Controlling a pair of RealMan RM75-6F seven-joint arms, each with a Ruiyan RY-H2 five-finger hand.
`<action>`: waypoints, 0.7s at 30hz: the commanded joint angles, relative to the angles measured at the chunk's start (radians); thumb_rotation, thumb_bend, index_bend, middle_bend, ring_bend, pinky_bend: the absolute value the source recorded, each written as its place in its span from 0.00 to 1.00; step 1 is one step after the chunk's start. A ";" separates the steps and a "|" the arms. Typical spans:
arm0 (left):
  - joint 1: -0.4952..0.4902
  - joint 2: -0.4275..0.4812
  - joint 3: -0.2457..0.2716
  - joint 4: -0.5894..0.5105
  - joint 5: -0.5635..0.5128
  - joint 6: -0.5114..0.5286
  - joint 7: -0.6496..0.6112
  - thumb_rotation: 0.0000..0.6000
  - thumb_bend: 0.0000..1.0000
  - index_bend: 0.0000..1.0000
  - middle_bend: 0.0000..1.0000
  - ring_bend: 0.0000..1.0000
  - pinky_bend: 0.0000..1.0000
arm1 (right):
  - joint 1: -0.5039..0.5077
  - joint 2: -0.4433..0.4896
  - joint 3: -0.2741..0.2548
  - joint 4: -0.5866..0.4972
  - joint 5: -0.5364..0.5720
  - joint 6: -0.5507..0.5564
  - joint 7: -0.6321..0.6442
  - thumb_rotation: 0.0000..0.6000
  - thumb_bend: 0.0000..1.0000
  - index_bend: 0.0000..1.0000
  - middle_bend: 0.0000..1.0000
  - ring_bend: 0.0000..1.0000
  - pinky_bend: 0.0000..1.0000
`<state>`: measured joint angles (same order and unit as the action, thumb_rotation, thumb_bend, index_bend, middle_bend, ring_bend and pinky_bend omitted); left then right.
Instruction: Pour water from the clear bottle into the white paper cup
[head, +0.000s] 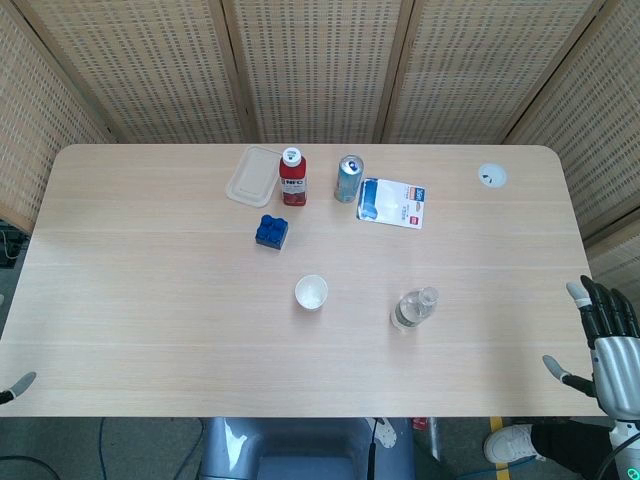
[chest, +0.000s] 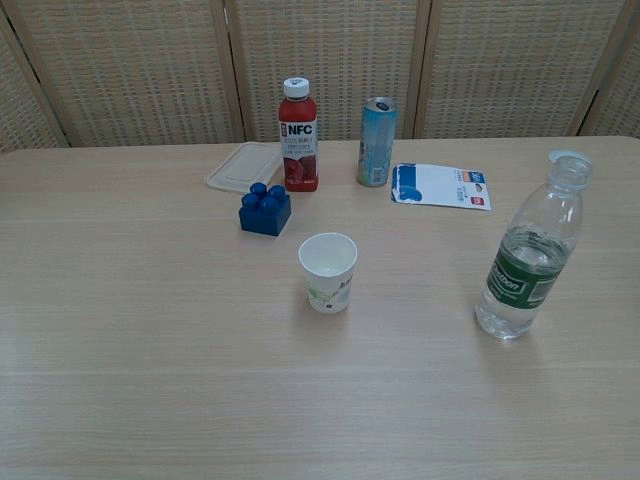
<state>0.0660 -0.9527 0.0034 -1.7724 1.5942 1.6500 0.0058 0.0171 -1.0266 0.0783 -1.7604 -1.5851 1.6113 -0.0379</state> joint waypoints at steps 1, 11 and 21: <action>0.000 -0.001 0.000 0.001 -0.001 -0.001 0.001 1.00 0.05 0.00 0.00 0.00 0.00 | 0.000 -0.001 0.000 0.000 0.002 -0.001 -0.001 1.00 0.00 0.00 0.00 0.00 0.00; -0.002 -0.009 0.000 -0.002 0.000 -0.006 0.022 1.00 0.05 0.00 0.00 0.00 0.00 | 0.051 0.020 0.005 0.028 0.097 -0.153 0.134 1.00 0.00 0.00 0.00 0.00 0.00; -0.016 -0.020 -0.009 -0.011 -0.023 -0.031 0.049 1.00 0.05 0.00 0.00 0.00 0.00 | 0.179 -0.023 0.001 0.201 0.200 -0.467 0.327 1.00 0.00 0.00 0.00 0.00 0.00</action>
<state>0.0517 -0.9718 -0.0042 -1.7827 1.5729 1.6209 0.0534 0.1461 -1.0243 0.0825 -1.6219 -1.4232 1.2319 0.2438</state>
